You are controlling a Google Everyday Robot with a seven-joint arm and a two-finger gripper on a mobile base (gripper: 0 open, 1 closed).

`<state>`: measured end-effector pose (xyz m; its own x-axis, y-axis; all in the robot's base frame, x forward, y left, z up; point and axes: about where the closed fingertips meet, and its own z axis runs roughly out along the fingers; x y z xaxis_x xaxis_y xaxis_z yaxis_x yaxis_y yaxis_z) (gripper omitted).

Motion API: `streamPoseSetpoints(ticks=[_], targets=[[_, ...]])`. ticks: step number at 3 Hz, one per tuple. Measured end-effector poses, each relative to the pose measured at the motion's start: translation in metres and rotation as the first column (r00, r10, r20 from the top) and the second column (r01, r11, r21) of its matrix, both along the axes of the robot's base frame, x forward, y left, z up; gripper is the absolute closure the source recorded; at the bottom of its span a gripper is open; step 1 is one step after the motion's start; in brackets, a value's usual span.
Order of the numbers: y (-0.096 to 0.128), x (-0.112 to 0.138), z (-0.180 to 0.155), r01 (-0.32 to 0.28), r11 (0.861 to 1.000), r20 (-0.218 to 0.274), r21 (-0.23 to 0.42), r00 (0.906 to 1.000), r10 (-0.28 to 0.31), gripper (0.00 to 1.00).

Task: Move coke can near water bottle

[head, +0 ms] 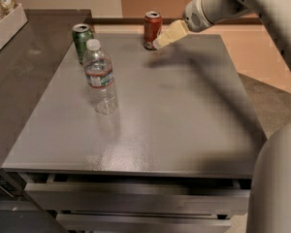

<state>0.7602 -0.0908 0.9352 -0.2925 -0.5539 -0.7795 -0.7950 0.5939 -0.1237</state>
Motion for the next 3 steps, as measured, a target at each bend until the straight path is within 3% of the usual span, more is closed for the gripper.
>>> streamPoseSetpoints(ticks=[1, 3], targets=[[0.004, 0.023, -0.008, 0.040, 0.998, 0.016, 0.058, 0.9990, -0.041, 0.00], [0.013, 0.055, -0.020, 0.063, 0.993, 0.020, 0.103, 0.9976, -0.066, 0.00]])
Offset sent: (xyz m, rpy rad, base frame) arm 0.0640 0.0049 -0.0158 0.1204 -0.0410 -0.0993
